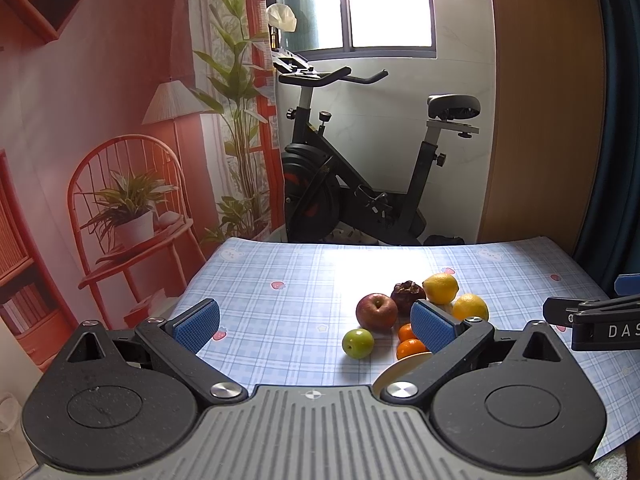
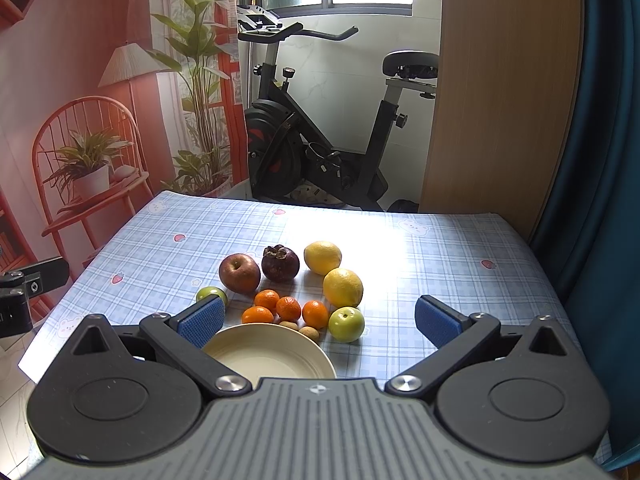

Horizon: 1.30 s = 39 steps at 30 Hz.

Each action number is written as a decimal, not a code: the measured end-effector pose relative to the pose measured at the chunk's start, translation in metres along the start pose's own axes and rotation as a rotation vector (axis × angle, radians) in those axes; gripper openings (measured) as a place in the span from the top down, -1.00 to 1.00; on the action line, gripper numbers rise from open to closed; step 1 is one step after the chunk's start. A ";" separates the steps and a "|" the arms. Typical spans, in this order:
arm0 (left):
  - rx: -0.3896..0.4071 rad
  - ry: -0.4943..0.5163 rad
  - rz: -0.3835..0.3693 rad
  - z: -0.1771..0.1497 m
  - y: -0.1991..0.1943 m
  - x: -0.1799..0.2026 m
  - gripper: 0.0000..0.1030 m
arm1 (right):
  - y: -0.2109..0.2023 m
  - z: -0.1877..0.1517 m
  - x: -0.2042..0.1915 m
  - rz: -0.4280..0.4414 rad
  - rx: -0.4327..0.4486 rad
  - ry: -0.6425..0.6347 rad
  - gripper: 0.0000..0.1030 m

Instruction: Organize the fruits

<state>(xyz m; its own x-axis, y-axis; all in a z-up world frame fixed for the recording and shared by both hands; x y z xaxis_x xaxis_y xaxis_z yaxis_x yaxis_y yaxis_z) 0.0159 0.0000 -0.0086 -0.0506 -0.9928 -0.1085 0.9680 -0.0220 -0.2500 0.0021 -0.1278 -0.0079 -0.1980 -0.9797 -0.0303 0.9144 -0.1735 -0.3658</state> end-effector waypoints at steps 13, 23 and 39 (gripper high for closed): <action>0.000 0.000 0.000 0.000 0.000 -0.001 -0.99 | 0.001 -0.003 0.002 0.000 0.000 0.000 -1.00; 0.000 -0.003 -0.003 0.001 -0.001 -0.001 -0.99 | -0.001 -0.001 0.000 0.000 0.000 0.001 -1.00; 0.001 -0.003 -0.004 0.001 -0.001 -0.001 -0.99 | 0.000 -0.001 0.001 0.000 0.000 0.001 -1.00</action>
<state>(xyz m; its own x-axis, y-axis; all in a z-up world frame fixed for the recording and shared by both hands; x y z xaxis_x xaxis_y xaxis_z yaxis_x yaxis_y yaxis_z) 0.0152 0.0012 -0.0075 -0.0537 -0.9931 -0.1047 0.9680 -0.0260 -0.2494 0.0012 -0.1287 -0.0090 -0.1986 -0.9796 -0.0311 0.9144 -0.1738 -0.3656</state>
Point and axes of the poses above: each gripper's, at about its wrist camera, not at the fingertips, and y roughly the way its jaws point, x to its right, z to its top, the point moved 2 cm from there along y, roughly the way its jaws point, and after that the axes turned 15 degrees about x, right-handed, at the moved point
